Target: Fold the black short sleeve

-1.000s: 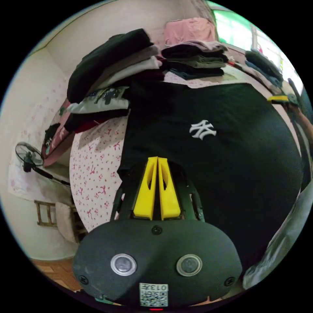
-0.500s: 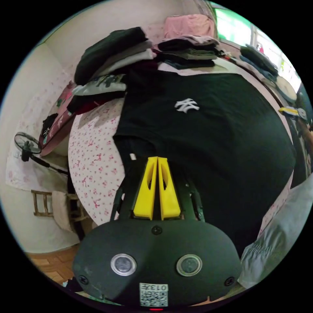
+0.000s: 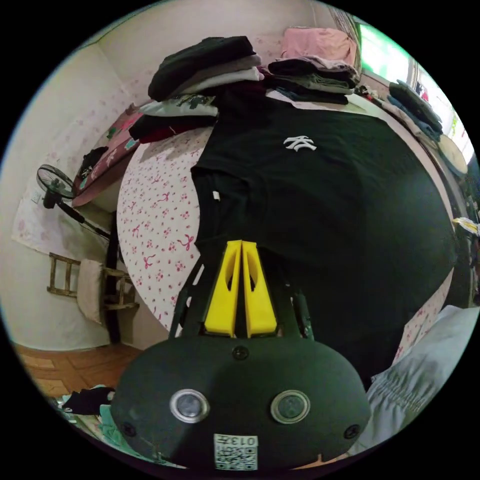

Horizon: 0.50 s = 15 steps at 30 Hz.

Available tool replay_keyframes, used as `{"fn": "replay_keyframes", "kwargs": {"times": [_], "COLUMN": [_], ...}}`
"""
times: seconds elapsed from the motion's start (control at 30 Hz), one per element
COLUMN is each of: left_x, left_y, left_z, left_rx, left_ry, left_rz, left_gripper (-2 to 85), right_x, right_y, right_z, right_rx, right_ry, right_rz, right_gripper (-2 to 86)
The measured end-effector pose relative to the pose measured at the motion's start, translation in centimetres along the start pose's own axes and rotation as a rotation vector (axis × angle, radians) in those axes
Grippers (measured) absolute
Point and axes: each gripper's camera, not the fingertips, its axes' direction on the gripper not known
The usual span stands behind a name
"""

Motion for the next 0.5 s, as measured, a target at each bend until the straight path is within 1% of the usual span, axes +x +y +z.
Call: {"fn": "replay_keyframes", "kwargs": {"times": [0.07, 0.1, 0.13, 0.23, 0.27, 0.3, 0.33, 0.4, 0.5], "left_x": [-0.5, -1.1, -1.7, -4.0, -4.6, -5.6, -6.6, -8.1, -10.5], "left_y": [-0.1, -0.1, 0.3, 1.5, 1.8, 2.3, 2.8, 2.9, 2.2], "left_z": [0.5, 1.4, 0.9, 0.1, 0.1, -0.4, -1.4, -2.6, -3.0], "left_rx": [-0.023, -0.091, -0.067, -0.124, -0.141, -0.134, -0.074, -0.007, 0.023], "left_ry": [-0.025, -0.01, -0.002, 0.001, -0.001, 0.016, 0.046, 0.052, 0.061], "left_rz": [-0.025, -0.028, -0.03, -0.09, -0.108, -0.151, -0.198, -0.271, -0.366], "left_gripper": [-0.3, -0.3, -0.3, -0.2, -0.1, 0.0, 0.3, 1.0, 4.6], "right_x": [-0.7, -0.8, -1.1, -1.6, -1.5, -1.4, -1.4, -1.5, -2.2], "right_y": [1.1, 1.3, 1.8, 3.0, 3.5, 3.6, 3.9, 4.1, 3.9], "right_z": [0.2, 0.2, 0.5, 1.4, 1.2, 1.2, 1.0, 0.8, 0.5], "right_rx": [-0.002, -0.005, -0.026, -0.094, -0.084, -0.096, -0.092, -0.082, -0.064], "right_ry": [-0.029, -0.032, -0.024, 0.022, 0.022, 0.025, 0.015, 0.011, -0.016], "right_rz": [0.016, 0.019, 0.017, -0.001, 0.008, 0.012, 0.015, 0.014, -0.008], "right_gripper": [0.1, 0.1, 0.1, 0.1, 0.1, 0.1, 0.1, 0.1, 0.1]}}
